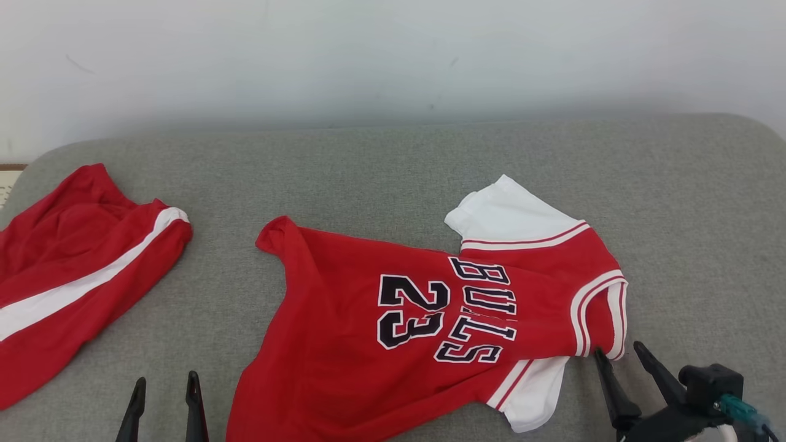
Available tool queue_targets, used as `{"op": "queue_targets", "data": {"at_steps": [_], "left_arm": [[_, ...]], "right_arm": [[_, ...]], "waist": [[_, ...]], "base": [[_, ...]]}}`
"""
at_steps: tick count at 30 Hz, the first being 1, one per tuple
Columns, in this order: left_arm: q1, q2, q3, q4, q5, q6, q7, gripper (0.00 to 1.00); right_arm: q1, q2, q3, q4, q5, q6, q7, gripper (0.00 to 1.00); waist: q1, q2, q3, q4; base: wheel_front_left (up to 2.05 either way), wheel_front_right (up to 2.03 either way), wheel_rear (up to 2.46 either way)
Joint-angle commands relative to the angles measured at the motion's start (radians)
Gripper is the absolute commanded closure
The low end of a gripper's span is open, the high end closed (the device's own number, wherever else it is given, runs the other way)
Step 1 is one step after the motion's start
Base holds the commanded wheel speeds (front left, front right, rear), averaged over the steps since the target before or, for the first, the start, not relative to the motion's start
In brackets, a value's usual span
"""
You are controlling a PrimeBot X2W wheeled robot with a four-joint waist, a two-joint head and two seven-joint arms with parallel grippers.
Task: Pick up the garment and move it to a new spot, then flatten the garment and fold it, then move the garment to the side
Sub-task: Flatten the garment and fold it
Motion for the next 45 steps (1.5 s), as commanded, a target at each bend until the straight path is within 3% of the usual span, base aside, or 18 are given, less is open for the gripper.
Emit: {"op": "queue_targets", "data": {"at_steps": [1,16,22,26,34,35,36,45], "left_arm": [[0.001,0.000,-0.002,0.003,-0.004,-0.002,-0.003,0.00],[0.008,0.000,-0.027,0.010,-0.016,0.003,-0.003,0.00],[0.001,0.000,-0.028,0.011,-0.021,0.008,-0.003,0.00],[0.004,0.000,-0.024,0.011,-0.020,0.009,-0.003,0.00],[-0.006,0.000,-0.031,0.016,-0.026,0.009,-0.003,0.00],[-0.006,0.000,-0.032,0.016,-0.028,0.008,-0.003,0.00],[-0.007,0.000,-0.033,0.017,-0.028,0.008,-0.003,0.00],[-0.016,0.000,-0.029,0.021,-0.030,0.005,-0.003,0.00]], "right_arm": [[-0.018,0.002,0.001,0.014,-0.003,0.000,-0.007,0.00],[-0.186,0.030,0.020,0.260,0.022,0.000,-0.004,0.00],[-0.215,0.041,-0.039,0.358,-0.011,0.000,-0.018,0.00],[-0.224,0.059,-0.081,0.398,-0.030,0.000,-0.023,0.00],[-0.251,0.087,-0.045,0.434,-0.001,0.000,0.030,0.00],[-0.259,0.086,-0.037,0.429,-0.003,0.000,0.020,0.62],[-0.269,0.084,-0.039,0.424,0.001,0.000,0.005,0.97],[-0.373,0.053,-0.002,0.427,-0.012,0.000,-0.019,1.00]], "waist": [[0.0000,0.0000,-0.006,0.008],[0.0000,0.0000,-0.008,0.063],[0.0000,0.0000,0.001,0.068],[0.0000,0.0000,0.004,0.064],[0.0000,0.0000,0.010,0.056],[0.0000,0.0000,0.011,0.056],[0.0000,0.0000,0.012,0.056],[0.0000,0.0000,0.025,0.052]], "base": [[0.00,0.00,0.00],[0.00,0.00,0.00],[0.00,0.00,0.00],[0.00,0.00,0.00],[0.00,0.00,0.00],[0.00,0.00,0.00],[0.00,0.00,0.00],[0.00,0.00,0.00]]}}
